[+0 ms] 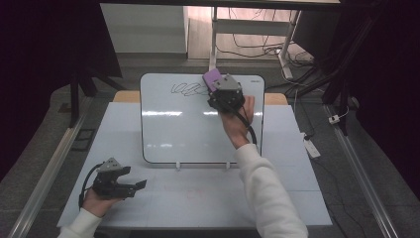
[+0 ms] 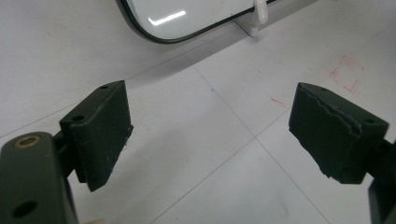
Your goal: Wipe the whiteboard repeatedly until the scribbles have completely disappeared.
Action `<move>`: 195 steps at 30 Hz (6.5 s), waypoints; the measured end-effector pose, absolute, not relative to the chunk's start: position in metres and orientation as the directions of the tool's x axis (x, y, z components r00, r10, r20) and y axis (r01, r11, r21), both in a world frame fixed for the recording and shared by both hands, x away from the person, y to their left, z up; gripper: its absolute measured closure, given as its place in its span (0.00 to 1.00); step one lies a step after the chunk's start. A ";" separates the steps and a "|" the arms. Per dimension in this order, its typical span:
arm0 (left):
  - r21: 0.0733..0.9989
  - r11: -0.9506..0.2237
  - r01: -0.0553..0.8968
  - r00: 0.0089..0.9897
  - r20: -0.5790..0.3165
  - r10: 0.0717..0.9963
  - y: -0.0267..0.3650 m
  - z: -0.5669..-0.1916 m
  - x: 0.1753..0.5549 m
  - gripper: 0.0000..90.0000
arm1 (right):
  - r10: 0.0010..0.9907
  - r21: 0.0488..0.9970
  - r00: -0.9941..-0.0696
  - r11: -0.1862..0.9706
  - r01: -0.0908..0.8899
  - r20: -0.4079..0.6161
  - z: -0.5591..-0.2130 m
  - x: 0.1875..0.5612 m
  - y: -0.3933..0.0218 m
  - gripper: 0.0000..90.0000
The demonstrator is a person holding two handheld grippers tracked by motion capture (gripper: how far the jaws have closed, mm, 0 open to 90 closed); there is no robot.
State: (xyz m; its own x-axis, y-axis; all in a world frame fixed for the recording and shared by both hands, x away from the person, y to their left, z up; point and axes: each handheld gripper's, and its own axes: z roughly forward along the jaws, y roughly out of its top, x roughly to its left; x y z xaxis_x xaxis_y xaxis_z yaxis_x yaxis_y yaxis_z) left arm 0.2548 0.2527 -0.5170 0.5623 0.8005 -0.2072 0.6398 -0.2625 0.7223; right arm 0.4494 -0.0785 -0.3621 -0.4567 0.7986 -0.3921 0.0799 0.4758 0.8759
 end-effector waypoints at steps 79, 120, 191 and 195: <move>0.731 -0.258 0.632 0.567 -0.209 0.797 0.254 -0.515 0.254 0.16 | 0.658 0.854 -0.634 0.520 -0.008 -0.406 -0.372 0.443 0.033 0.45; 0.730 -0.260 0.632 0.569 -0.209 0.795 0.253 -0.515 0.253 0.16 | 0.610 0.853 -0.689 0.521 -0.023 -0.391 -0.378 0.438 0.053 0.45; 0.771 -0.261 0.581 0.632 -0.226 0.741 0.212 -0.492 0.266 0.20 | 0.707 0.919 -0.696 0.348 0.185 -0.127 -0.440 0.325 -0.175 0.45; 0.780 -0.259 0.570 0.647 -0.232 0.726 0.201 -0.485 0.269 0.21 | 0.702 0.917 -0.703 0.348 0.195 -0.116 -0.454 0.318 -0.178 0.45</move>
State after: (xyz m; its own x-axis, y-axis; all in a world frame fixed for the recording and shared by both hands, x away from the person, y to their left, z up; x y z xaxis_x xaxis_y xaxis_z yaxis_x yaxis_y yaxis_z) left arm 0.2691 0.2011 -0.4851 0.6472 0.7262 -0.2319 0.5702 -0.2593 0.7795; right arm 0.3176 -0.1779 -0.4541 -0.7026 0.7020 -0.1164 0.1953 0.3475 0.9171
